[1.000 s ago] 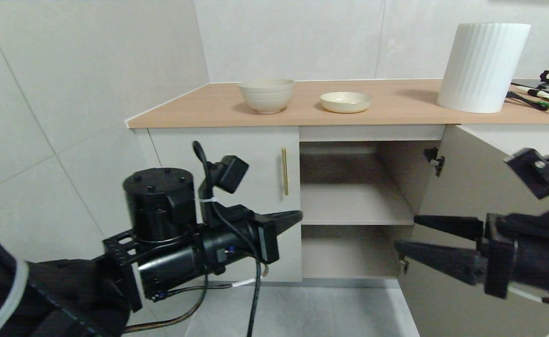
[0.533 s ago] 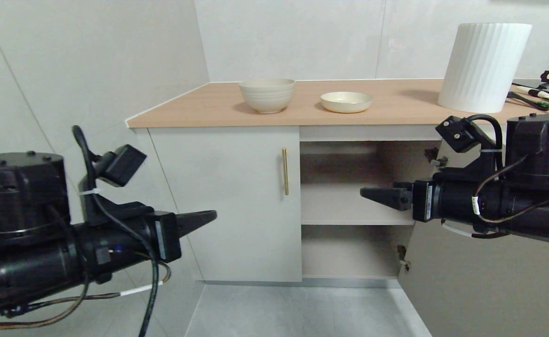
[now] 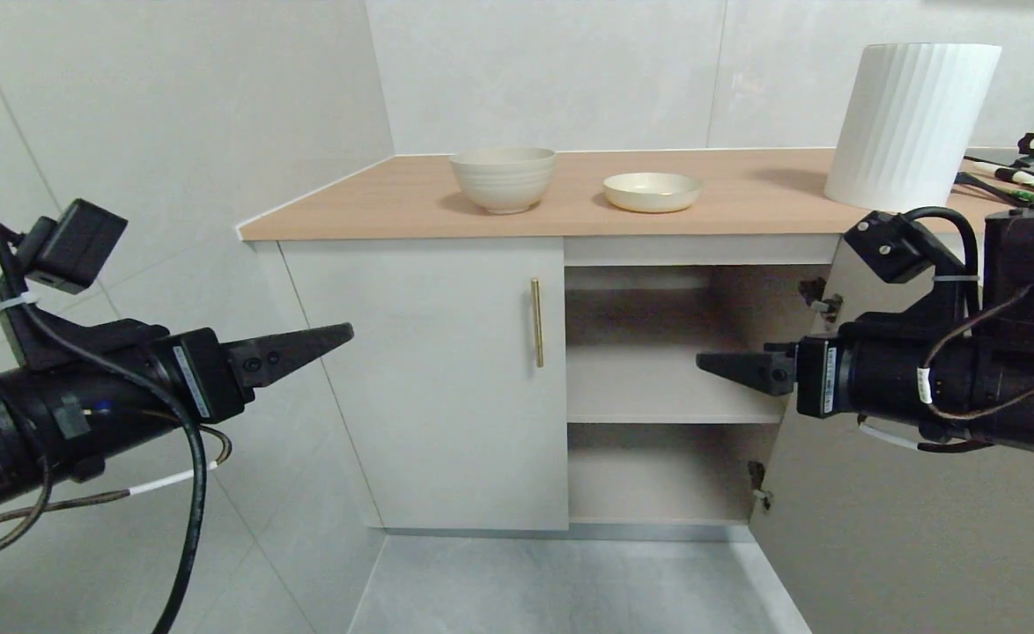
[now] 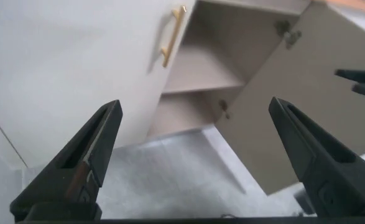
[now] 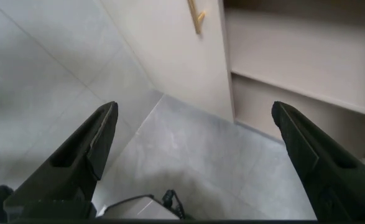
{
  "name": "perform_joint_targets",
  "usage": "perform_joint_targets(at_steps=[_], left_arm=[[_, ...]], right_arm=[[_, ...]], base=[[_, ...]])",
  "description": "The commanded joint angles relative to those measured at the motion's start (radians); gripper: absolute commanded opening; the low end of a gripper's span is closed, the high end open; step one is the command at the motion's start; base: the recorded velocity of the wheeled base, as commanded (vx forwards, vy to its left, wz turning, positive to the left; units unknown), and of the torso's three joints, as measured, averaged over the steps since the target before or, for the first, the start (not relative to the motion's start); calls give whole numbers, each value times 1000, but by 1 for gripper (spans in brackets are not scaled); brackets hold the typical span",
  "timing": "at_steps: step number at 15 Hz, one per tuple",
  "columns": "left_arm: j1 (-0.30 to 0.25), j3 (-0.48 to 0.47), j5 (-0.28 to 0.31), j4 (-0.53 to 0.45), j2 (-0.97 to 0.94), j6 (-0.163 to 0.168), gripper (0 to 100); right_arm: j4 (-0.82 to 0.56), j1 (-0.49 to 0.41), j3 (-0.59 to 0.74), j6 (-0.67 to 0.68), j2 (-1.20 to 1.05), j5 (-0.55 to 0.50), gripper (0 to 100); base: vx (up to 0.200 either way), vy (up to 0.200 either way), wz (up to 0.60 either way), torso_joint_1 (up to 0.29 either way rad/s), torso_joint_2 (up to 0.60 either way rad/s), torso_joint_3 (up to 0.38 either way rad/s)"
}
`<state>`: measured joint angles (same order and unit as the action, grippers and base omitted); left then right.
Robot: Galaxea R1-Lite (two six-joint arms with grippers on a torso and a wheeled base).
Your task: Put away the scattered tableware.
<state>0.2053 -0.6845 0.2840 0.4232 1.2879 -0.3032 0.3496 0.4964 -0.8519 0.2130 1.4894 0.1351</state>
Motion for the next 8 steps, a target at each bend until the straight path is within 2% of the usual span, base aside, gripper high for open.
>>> perform_joint_targets(at_steps=[1,8], left_arm=[[-20,-6,-5,0,-1,1,100],[-27,-13,-5,-6,-1,3,100]], right_arm=[[-1,1,4,-1,-31,-3,100],[-1,13,7,-1,-32,-3,100]], base=[[0,0,0,0,0,0],[0,0,0,0,0,0]])
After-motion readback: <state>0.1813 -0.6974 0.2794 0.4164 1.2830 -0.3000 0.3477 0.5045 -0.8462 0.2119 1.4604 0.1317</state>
